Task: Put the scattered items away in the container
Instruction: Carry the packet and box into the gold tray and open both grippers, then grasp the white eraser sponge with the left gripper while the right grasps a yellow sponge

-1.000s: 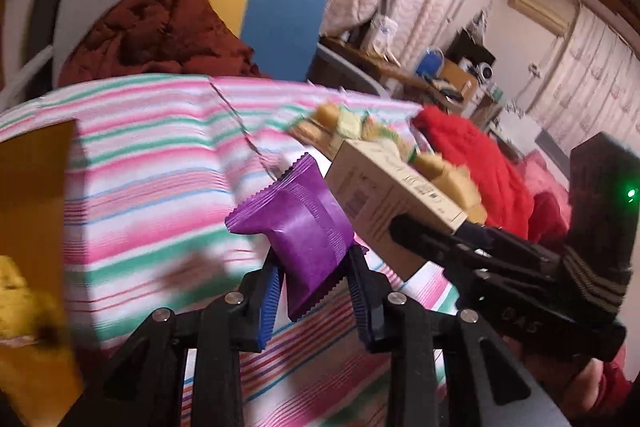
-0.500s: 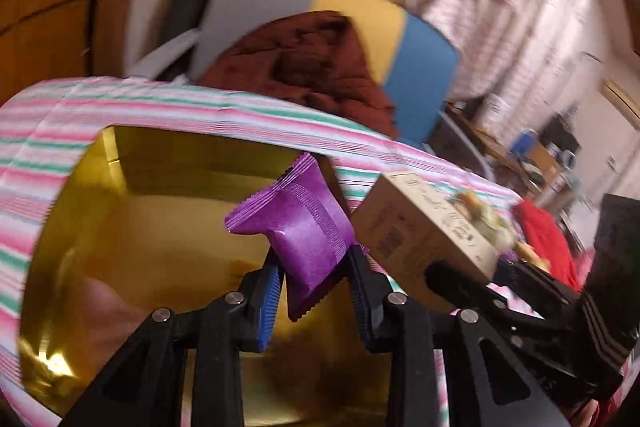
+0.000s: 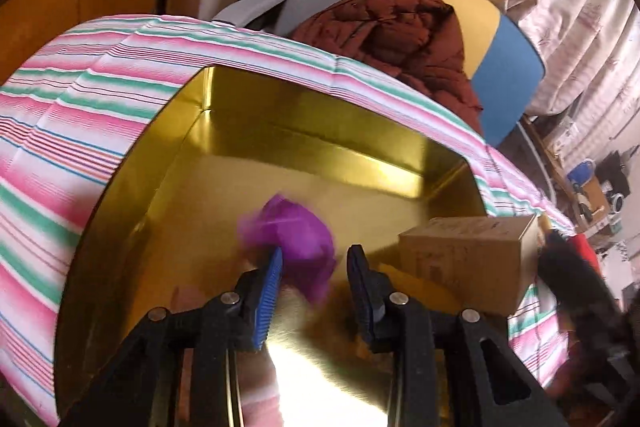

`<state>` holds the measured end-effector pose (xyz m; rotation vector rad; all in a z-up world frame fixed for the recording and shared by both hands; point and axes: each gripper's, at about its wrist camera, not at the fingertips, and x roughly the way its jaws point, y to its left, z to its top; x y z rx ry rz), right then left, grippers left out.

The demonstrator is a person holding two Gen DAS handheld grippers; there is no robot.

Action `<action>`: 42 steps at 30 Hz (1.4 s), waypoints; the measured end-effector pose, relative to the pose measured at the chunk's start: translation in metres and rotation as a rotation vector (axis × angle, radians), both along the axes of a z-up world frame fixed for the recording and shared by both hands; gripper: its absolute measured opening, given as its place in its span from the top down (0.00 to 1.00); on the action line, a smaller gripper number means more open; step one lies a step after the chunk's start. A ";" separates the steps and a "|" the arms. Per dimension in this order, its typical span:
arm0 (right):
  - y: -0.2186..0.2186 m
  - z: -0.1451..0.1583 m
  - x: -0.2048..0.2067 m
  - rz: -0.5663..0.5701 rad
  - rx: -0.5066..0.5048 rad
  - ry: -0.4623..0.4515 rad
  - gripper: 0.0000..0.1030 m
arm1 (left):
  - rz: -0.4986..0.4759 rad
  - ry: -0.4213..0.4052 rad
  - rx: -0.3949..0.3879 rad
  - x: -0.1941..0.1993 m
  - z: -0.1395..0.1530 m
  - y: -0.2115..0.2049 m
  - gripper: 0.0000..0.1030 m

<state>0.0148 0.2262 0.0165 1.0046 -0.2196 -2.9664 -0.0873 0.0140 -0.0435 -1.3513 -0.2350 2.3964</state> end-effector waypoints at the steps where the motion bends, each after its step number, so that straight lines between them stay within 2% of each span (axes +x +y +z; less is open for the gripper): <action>1: 0.005 0.004 0.005 -0.015 -0.023 0.019 0.07 | 0.007 0.001 -0.014 0.001 0.000 0.000 0.67; 3: 0.016 0.008 0.015 -0.037 -0.062 0.029 0.07 | 0.028 -0.002 -0.036 0.005 -0.001 -0.001 0.66; 7: 0.035 0.014 0.036 -0.094 -0.084 0.052 0.07 | 0.070 -0.002 -0.008 0.016 0.005 -0.006 0.66; 13: 0.061 0.012 0.065 -0.153 -0.111 0.059 0.07 | 0.071 0.063 -0.007 0.038 0.026 0.007 0.65; 17: 0.080 0.004 0.087 -0.194 -0.121 0.039 0.07 | 0.006 0.108 0.043 0.058 0.040 0.028 0.60; 20: 0.095 -0.005 0.102 -0.232 -0.114 0.020 0.08 | -0.062 0.112 0.068 0.070 0.047 0.052 0.59; 30: 0.174 -0.030 0.162 -0.433 -0.120 -0.030 0.12 | -0.297 0.106 0.057 0.115 0.053 0.147 0.59; 33: 0.197 -0.026 0.184 -0.514 -0.069 -0.016 0.12 | -0.353 0.091 0.045 0.124 0.050 0.175 0.59; 36: 0.220 -0.015 0.209 -0.621 0.040 0.014 0.12 | -0.401 0.075 0.037 0.132 0.046 0.200 0.59; 39: 0.243 -0.007 0.229 -0.722 0.137 0.029 0.04 | -0.445 0.050 0.026 0.138 0.041 0.227 0.59; 42: 0.268 -0.006 0.243 -0.776 0.154 0.033 0.01 | -0.488 0.025 0.021 0.142 0.035 0.253 0.59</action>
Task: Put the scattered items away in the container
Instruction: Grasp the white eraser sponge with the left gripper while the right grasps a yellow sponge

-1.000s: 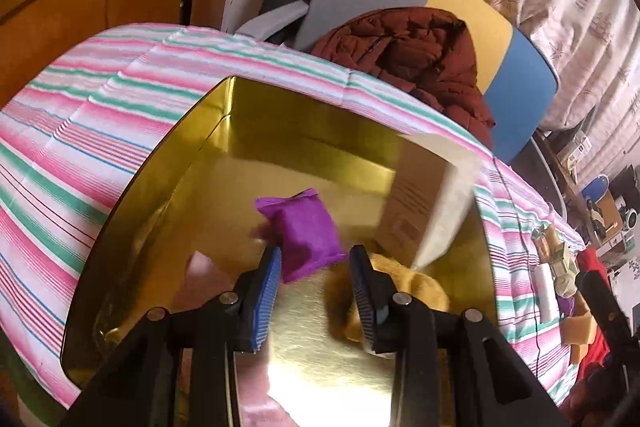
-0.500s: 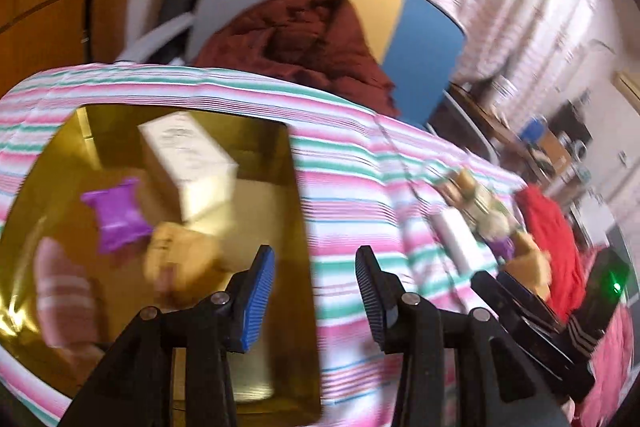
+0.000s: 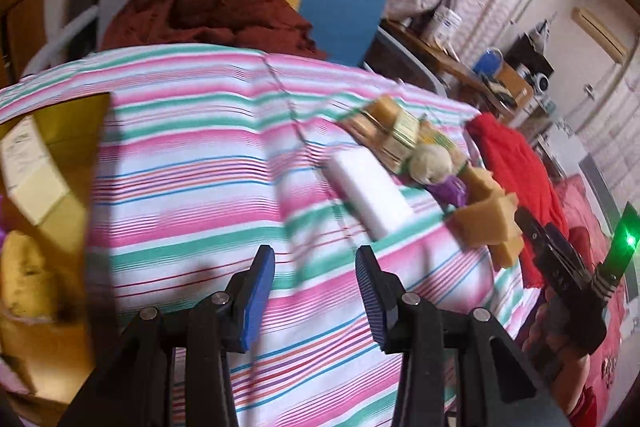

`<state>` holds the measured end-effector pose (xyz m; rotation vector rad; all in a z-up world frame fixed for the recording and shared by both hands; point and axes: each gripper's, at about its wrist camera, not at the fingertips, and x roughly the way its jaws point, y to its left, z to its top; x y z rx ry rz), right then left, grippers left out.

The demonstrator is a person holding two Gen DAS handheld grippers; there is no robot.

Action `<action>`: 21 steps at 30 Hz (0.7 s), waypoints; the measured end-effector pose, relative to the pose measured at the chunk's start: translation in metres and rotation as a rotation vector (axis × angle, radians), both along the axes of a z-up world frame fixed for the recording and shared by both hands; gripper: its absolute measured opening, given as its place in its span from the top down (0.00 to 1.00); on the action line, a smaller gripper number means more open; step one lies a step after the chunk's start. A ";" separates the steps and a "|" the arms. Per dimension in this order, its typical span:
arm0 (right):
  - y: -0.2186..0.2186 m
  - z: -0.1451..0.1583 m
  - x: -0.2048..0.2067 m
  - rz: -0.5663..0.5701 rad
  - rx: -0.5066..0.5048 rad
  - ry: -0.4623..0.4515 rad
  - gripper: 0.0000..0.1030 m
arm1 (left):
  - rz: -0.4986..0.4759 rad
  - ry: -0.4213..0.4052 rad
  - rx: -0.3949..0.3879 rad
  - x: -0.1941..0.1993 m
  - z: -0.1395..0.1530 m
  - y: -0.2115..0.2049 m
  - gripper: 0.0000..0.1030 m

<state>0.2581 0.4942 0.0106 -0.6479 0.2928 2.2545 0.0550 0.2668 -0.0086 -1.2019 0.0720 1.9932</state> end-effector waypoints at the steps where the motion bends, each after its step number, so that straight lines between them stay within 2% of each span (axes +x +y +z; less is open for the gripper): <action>1: 0.008 -0.002 0.003 -0.001 -0.011 0.000 0.01 | -0.016 -0.009 -0.004 0.001 -0.002 0.009 0.59; 6: 0.029 -0.018 0.007 0.059 -0.079 0.003 0.01 | -0.056 -0.038 -0.015 0.003 -0.011 0.044 0.59; 10: 0.031 -0.030 -0.002 0.080 -0.077 -0.006 0.03 | -0.073 -0.042 -0.050 0.002 -0.019 0.069 0.59; 12: 0.031 -0.034 -0.005 0.064 -0.070 -0.012 0.11 | -0.072 -0.058 -0.064 0.000 -0.024 0.079 0.59; 15: 0.036 -0.040 -0.010 0.055 -0.099 -0.040 0.41 | -0.069 -0.089 -0.072 -0.002 -0.032 0.091 0.59; 16: 0.038 -0.044 -0.013 0.068 -0.130 -0.048 0.54 | -0.069 -0.096 -0.075 -0.003 -0.034 0.096 0.59; 21: 0.029 -0.049 -0.012 0.105 -0.105 -0.053 0.56 | -0.070 -0.091 -0.087 -0.005 -0.038 0.117 0.59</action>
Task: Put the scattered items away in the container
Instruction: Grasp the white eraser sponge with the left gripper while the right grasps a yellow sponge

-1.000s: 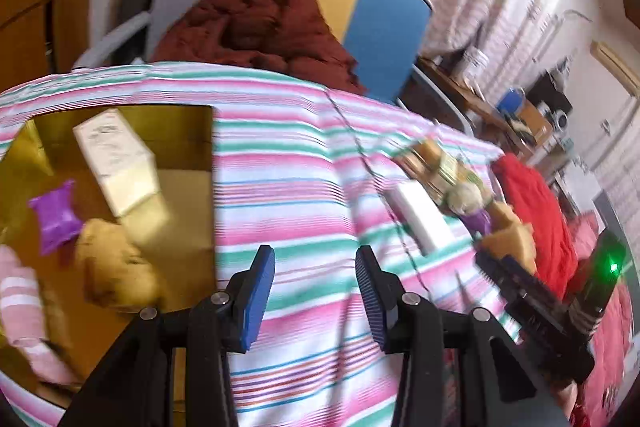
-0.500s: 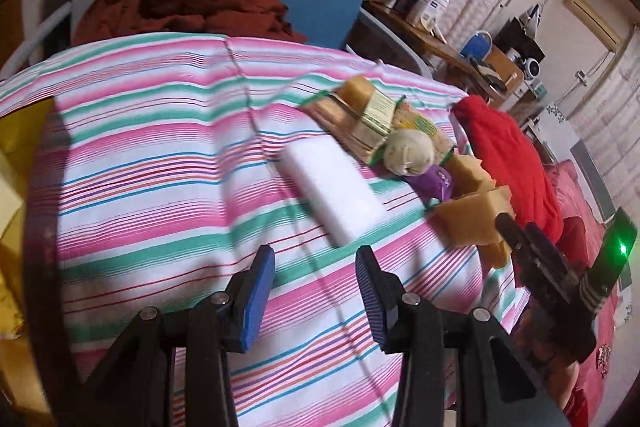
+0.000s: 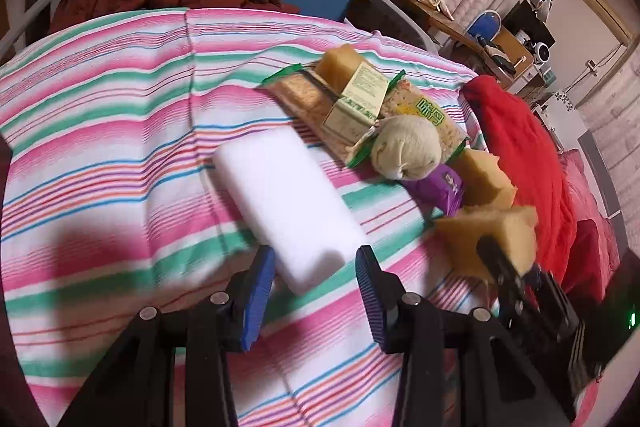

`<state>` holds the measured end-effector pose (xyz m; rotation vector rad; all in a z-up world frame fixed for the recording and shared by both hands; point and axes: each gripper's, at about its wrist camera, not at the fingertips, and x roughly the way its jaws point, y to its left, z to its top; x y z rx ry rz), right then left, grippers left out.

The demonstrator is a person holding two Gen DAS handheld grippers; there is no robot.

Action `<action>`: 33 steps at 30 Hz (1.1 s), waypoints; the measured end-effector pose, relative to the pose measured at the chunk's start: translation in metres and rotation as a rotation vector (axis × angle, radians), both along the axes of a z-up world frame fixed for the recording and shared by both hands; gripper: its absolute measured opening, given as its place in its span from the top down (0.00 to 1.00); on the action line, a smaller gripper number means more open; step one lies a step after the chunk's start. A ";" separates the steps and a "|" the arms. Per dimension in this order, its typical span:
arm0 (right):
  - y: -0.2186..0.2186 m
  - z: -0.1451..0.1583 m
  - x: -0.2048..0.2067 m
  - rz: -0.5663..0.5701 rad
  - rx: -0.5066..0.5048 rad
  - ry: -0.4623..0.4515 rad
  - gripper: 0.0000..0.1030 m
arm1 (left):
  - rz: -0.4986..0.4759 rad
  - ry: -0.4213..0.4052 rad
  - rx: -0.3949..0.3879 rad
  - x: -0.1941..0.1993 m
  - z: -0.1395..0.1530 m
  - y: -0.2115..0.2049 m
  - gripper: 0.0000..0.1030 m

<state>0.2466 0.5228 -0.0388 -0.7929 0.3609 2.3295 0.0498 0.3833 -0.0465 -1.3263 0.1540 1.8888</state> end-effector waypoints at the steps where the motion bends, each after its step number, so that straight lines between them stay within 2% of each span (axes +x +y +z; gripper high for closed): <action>1: -0.002 -0.001 0.001 0.004 0.004 0.001 0.57 | 0.003 0.004 -0.007 0.000 -0.001 0.003 0.59; 9: 0.000 -0.005 0.012 -0.007 -0.038 0.035 0.59 | 0.033 -0.008 -0.037 -0.008 -0.005 0.021 0.57; 16: 0.000 -0.007 0.017 -0.006 -0.056 0.052 0.59 | 0.119 -0.031 0.042 -0.009 0.000 0.013 0.56; 17: 0.000 -0.007 0.017 -0.006 -0.057 0.054 0.60 | 0.126 -0.033 0.036 -0.010 -0.001 0.015 0.52; 20: -0.001 -0.008 0.016 -0.004 -0.054 0.050 0.60 | 0.136 -0.034 -0.003 -0.011 -0.005 0.024 0.49; 24: -0.002 -0.008 0.017 -0.001 -0.057 0.048 0.60 | 0.124 0.024 -0.029 -0.006 -0.007 0.030 0.46; 26: -0.002 -0.009 0.017 -0.001 -0.054 0.045 0.60 | 0.067 0.106 -0.073 -0.001 -0.010 0.038 0.44; 29: -0.003 -0.008 0.017 0.000 -0.052 0.042 0.60 | 0.035 0.150 -0.066 0.002 -0.009 0.038 0.48; 31: -0.004 -0.008 0.018 0.001 -0.050 0.039 0.61 | 0.032 0.165 -0.053 0.003 -0.006 0.033 0.57; 33: -0.003 -0.007 0.019 -0.002 -0.050 0.040 0.61 | 0.040 0.152 -0.041 -0.001 -0.004 0.029 0.70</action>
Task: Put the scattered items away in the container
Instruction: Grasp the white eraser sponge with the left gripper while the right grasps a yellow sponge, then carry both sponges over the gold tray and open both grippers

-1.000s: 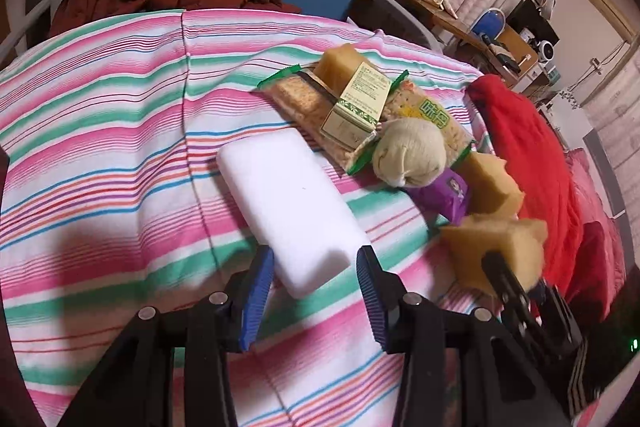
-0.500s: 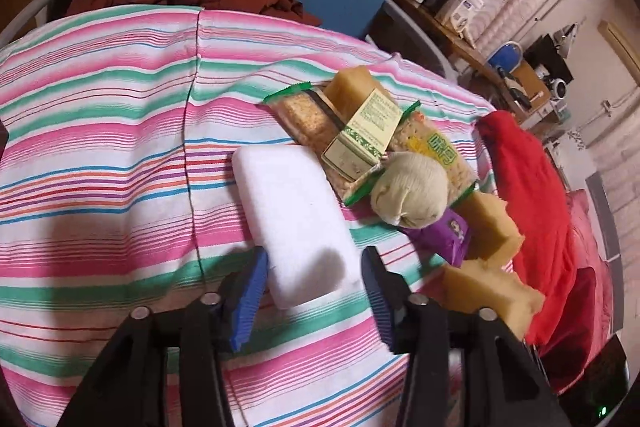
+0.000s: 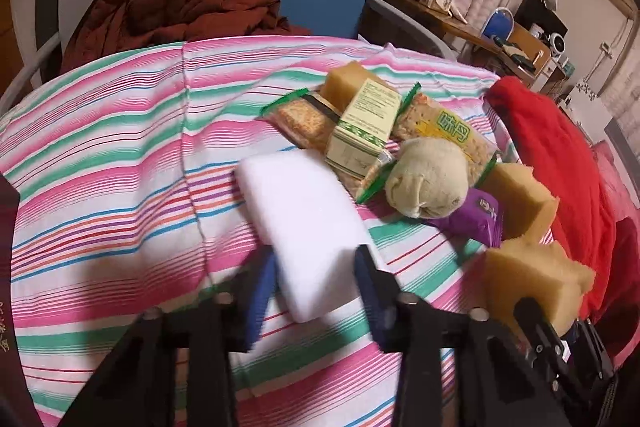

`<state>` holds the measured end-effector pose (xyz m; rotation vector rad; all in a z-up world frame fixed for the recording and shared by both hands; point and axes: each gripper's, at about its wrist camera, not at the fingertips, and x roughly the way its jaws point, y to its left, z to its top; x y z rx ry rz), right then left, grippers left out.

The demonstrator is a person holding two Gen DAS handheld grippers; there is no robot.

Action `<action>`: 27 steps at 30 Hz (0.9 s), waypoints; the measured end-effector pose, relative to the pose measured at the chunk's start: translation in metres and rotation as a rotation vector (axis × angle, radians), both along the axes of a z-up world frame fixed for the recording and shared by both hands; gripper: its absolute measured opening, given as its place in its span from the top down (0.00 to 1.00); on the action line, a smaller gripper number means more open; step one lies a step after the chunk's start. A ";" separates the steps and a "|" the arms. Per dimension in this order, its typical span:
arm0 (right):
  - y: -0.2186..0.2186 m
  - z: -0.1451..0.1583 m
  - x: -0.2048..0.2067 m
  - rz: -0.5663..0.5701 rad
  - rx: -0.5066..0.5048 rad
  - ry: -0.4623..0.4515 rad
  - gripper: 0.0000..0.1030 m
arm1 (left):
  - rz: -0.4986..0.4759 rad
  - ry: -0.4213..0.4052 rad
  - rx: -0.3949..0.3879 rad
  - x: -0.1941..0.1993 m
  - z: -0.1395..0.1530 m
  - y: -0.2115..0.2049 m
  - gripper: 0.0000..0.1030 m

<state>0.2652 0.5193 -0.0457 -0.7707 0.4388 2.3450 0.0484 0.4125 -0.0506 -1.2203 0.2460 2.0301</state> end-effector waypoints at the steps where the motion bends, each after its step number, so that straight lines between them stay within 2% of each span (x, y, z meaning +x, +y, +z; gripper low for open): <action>1: 0.000 0.000 0.000 -0.003 0.001 0.001 0.61 | 0.002 -0.016 0.013 -0.003 0.001 -0.003 0.72; 3: -0.001 0.001 0.001 -0.007 -0.003 0.005 0.62 | -0.002 -0.037 0.028 -0.007 0.004 -0.011 0.78; 9: -0.011 0.012 0.004 0.008 0.003 0.025 0.63 | -0.033 -0.036 0.075 0.002 0.011 -0.030 0.86; 15: -0.024 0.026 0.001 0.037 0.001 0.050 0.63 | -0.020 -0.048 0.121 0.008 0.017 -0.059 0.87; 21: -0.047 0.039 -0.013 0.093 0.015 0.063 0.63 | 0.023 -0.064 0.191 0.007 0.029 -0.107 0.87; 27: -0.091 0.055 -0.044 0.216 0.023 0.086 0.63 | 0.096 -0.064 0.262 0.000 0.046 -0.167 0.87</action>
